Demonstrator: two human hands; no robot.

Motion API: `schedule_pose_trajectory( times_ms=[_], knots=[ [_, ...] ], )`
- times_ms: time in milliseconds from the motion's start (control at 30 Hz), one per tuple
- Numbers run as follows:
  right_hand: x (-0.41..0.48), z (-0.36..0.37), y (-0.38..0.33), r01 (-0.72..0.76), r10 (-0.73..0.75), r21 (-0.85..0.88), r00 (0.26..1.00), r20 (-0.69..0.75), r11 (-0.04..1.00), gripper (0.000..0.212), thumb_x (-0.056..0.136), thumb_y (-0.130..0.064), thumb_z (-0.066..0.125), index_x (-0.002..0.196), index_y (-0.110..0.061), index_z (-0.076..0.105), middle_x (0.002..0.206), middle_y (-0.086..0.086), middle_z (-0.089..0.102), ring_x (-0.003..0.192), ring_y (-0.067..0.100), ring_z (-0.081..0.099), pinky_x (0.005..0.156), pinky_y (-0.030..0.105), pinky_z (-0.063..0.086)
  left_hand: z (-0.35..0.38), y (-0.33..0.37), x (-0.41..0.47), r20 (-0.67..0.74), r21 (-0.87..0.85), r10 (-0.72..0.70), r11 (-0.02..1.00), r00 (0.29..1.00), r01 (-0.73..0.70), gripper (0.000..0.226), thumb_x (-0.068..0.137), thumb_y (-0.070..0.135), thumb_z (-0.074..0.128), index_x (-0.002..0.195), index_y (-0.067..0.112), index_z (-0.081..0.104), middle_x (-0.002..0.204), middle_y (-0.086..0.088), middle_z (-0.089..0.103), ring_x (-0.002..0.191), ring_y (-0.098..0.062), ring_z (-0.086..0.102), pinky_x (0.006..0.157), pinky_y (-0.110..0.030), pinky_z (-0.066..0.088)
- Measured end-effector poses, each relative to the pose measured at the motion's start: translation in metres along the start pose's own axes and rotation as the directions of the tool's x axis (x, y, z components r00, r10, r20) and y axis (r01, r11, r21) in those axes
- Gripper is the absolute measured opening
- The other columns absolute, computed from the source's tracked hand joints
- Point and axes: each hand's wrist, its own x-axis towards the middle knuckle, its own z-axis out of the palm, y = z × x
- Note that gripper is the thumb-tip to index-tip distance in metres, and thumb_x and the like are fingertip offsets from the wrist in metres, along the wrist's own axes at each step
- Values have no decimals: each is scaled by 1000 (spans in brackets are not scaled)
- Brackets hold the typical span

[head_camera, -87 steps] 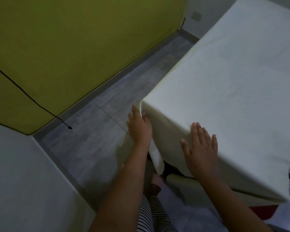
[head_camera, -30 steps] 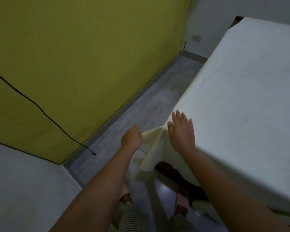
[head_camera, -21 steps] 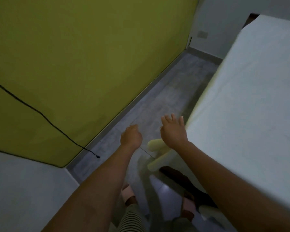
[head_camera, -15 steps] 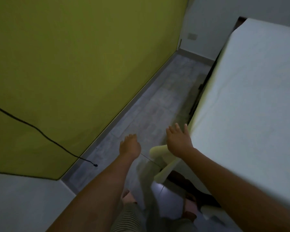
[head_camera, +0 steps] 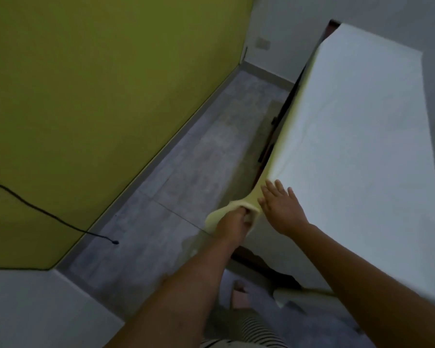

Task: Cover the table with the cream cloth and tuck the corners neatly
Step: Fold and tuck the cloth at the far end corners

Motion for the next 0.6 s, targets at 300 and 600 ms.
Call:
schedule_pose_trajectory(
  times_ms=[300,600],
  knots=[
    [-16,4,39,76,-63,120,992,-107,990,53,102,-40,15,151,-19,17,160,0,7,147,19,4,118,41,0,29,0,-29,-290,-29,-115,993,950,111,18,94,20,46,90,10,61,93,-11,66,89,-30,62,64,-28,35],
    [-70,17,63,65,-15,164,958,-285,984,51,102,-38,20,146,-17,33,159,4,15,144,22,20,118,43,7,58,11,-74,-434,225,-21,966,901,130,18,91,8,44,106,5,53,98,-19,62,90,-37,61,73,-43,46]
  ],
)
